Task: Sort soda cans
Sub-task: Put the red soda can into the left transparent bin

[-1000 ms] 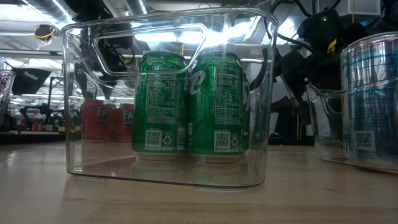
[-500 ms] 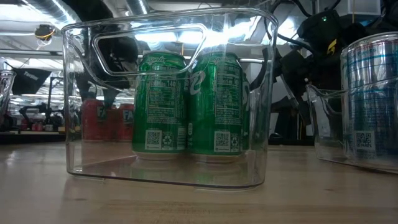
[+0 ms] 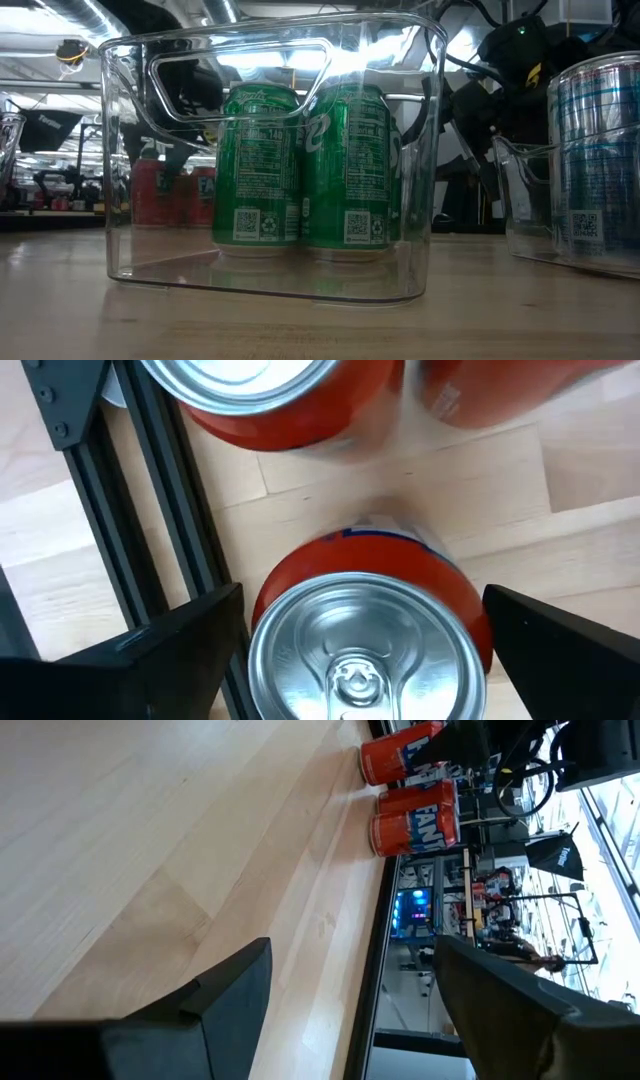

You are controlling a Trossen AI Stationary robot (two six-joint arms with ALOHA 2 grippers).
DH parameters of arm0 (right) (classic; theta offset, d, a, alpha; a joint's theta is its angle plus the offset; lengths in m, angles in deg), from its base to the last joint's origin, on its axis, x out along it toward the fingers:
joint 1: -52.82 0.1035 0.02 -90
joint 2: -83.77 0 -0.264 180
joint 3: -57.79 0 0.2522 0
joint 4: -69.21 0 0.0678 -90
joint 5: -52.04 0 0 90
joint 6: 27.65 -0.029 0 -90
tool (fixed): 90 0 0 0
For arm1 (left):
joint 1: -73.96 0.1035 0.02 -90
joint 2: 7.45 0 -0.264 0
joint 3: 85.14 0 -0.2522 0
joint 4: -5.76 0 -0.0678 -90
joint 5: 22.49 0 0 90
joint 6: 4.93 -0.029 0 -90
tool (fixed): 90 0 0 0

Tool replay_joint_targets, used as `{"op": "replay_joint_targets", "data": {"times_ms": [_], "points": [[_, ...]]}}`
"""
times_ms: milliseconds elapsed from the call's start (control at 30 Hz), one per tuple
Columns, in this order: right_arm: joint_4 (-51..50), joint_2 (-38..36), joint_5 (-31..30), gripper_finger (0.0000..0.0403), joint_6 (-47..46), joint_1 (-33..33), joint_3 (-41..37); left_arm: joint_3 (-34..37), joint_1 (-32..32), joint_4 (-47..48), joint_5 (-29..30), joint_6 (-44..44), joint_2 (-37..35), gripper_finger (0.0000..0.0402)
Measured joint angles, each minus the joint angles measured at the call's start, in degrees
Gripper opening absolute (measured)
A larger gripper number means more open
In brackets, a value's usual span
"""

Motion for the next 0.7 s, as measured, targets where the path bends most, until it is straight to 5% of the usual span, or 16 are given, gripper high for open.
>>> {"op": "replay_joint_targets", "data": {"times_ms": [700], "points": [[0.02, 0.00, 0.00, 0.0278, -0.02, -0.01, 0.00, 4.25, 2.47, -3.54, -4.10, -2.27, -0.27, 0.0320]]}}
